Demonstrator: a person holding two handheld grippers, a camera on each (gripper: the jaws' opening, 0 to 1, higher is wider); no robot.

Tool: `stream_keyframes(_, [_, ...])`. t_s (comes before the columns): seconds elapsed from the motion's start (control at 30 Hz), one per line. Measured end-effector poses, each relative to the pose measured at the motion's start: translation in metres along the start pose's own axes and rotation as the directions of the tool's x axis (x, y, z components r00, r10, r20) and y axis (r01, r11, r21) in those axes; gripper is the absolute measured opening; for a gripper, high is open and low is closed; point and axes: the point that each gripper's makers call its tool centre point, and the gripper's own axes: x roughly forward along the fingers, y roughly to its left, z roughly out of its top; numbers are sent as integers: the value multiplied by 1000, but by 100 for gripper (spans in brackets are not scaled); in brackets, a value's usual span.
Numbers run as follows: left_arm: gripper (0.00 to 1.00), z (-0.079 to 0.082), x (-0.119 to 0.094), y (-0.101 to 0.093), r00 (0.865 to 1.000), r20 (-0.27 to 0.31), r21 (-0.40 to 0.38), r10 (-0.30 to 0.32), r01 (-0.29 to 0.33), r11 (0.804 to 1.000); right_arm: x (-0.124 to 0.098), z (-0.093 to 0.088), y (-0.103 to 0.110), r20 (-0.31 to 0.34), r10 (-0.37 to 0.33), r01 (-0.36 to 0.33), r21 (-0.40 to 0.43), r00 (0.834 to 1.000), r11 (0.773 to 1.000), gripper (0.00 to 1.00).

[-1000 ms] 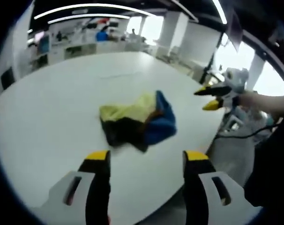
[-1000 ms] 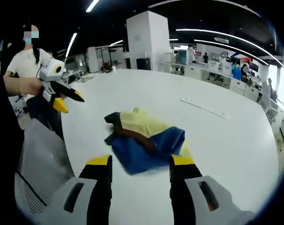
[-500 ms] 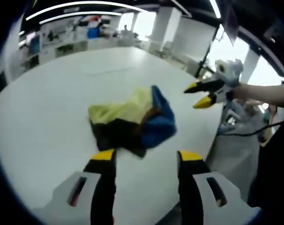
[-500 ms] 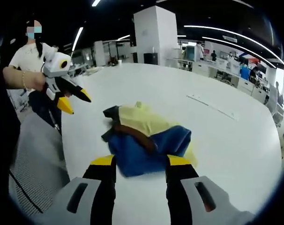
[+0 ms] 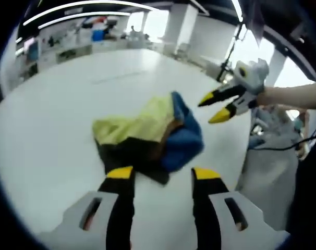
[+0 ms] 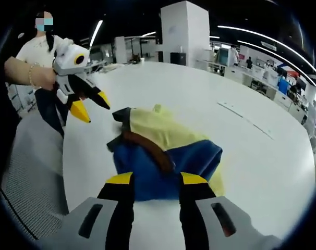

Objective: Fold the garment on the visible template until the final outline fits inside the template.

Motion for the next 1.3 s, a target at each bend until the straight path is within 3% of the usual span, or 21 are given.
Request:
stream_keyframes(0.87, [28, 0, 41, 2, 999, -30, 50, -34, 36, 998, 37, -4, -9, -53, 34, -38, -68, 998, 997, 26])
stream_keyframes(1.3, [26, -7, 58, 4, 997, -62, 55, -49, 53, 997, 52, -17, -13, -100, 38, -48, -100, 994, 994, 22])
